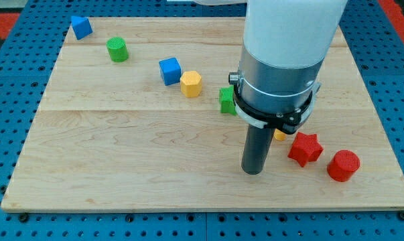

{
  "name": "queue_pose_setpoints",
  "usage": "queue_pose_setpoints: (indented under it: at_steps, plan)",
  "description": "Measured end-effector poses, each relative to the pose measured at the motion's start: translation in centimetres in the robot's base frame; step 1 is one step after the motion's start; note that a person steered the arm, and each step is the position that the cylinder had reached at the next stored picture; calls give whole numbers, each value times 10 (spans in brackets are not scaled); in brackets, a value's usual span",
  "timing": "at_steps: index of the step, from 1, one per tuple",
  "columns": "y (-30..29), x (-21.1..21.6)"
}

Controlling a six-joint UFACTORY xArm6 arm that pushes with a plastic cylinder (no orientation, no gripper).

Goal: Move your arm to the yellow heart

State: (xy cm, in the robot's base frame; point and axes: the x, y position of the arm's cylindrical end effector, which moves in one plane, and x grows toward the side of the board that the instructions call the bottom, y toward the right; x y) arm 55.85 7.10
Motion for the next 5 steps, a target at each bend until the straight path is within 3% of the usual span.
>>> queue_pose_setpoints:
  at_steps: [4,5]
  plan:
    - [-12,-49]
    - [17,-56]
